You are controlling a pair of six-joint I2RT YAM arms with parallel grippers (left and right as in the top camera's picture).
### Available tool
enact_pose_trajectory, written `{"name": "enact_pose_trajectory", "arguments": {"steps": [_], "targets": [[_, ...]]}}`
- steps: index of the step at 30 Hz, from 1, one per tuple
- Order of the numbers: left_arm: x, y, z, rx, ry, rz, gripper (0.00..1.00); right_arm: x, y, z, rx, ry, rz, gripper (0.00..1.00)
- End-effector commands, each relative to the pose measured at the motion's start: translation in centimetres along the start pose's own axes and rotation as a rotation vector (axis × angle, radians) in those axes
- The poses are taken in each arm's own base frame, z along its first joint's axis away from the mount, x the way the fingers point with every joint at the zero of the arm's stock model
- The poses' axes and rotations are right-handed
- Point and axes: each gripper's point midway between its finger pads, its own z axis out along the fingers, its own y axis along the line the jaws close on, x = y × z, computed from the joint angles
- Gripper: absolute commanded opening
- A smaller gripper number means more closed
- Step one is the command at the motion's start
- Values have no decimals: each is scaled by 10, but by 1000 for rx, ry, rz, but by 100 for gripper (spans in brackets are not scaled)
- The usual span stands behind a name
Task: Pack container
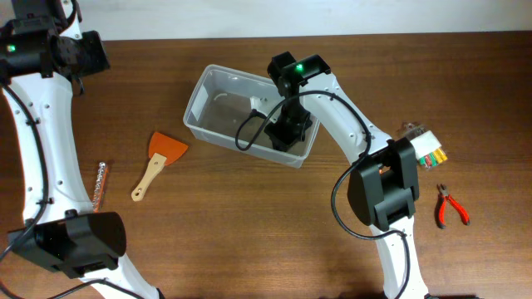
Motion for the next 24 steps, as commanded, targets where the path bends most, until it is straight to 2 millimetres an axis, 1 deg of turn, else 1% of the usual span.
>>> {"name": "enact_pose_trajectory", "arguments": {"steps": [1, 4, 7, 9, 11, 14, 18, 19, 22, 24], "targets": [[-9, -1, -10, 10, -39, -3, 27, 7, 4, 2, -24, 30, -5, 4], [-10, -2, -10, 10, -42, -3, 28, 18, -7, -1, 21, 75, 42, 4], [-10, -2, -10, 10, -42, -4, 27, 27, -28, -6, 84, 92, 130, 4], [-10, -2, -10, 10, -42, -4, 28, 32, -40, -10, 91, 84, 173, 4], [-10, -2, -10, 10, -42, -4, 28, 36, -55, -15, 96, 66, 232, 4], [-10, -2, -10, 11, -42, -3, 28, 48, -83, -25, 133, 49, 337, 4], [-10, -2, -10, 11, -42, -4, 28, 59, -118, -36, 172, 4, 412, 4], [-10, -2, -10, 11, -42, -4, 28, 60, -124, -38, 176, -8, 422, 4], [-9, -7, -10, 40, -39, -1, 28, 60, -143, -45, 197, -58, 445, 4], [-7, -20, -11, 99, -32, 37, 28, 58, -152, -47, 209, -86, 451, 4]]}}
